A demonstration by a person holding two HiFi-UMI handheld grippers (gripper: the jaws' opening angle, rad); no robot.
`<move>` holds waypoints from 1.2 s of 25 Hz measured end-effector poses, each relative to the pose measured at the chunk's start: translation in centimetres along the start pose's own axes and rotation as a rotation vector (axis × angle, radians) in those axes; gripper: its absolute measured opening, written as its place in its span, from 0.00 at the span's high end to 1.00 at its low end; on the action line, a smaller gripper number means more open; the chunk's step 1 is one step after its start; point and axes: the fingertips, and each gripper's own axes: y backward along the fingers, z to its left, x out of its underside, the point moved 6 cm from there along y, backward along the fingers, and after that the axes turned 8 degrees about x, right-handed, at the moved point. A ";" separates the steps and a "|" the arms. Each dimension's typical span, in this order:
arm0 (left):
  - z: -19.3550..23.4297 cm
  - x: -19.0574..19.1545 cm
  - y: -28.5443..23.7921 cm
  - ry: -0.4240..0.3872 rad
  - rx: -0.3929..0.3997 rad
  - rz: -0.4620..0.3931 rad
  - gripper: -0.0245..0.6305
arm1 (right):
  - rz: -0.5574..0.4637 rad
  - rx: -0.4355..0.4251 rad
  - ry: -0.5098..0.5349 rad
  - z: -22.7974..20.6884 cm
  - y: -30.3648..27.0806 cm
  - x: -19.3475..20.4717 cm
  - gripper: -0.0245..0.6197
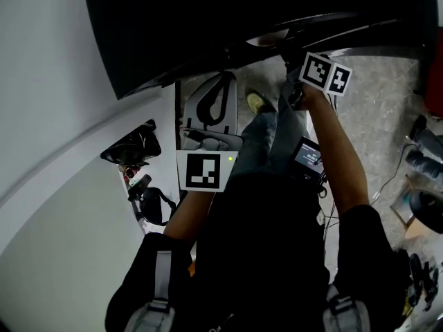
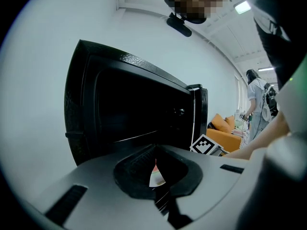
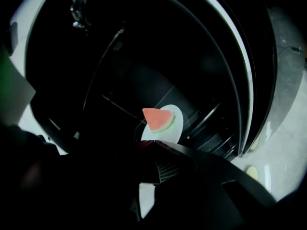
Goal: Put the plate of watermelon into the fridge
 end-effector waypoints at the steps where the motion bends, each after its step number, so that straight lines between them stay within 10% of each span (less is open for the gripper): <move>1: 0.2 -0.2 0.2 -0.001 0.001 -0.004 0.94 | -0.005 -0.006 0.018 0.5 0.5 -0.2 0.94; 14: -1.2 -4.4 3.8 -0.064 0.026 -0.096 0.94 | -0.156 -0.195 0.556 8.8 14.9 -3.2 0.94; 30: -3.8 -6.2 8.1 -0.141 -0.020 -0.169 0.94 | -0.335 -0.289 0.677 12.4 25.0 -2.0 0.94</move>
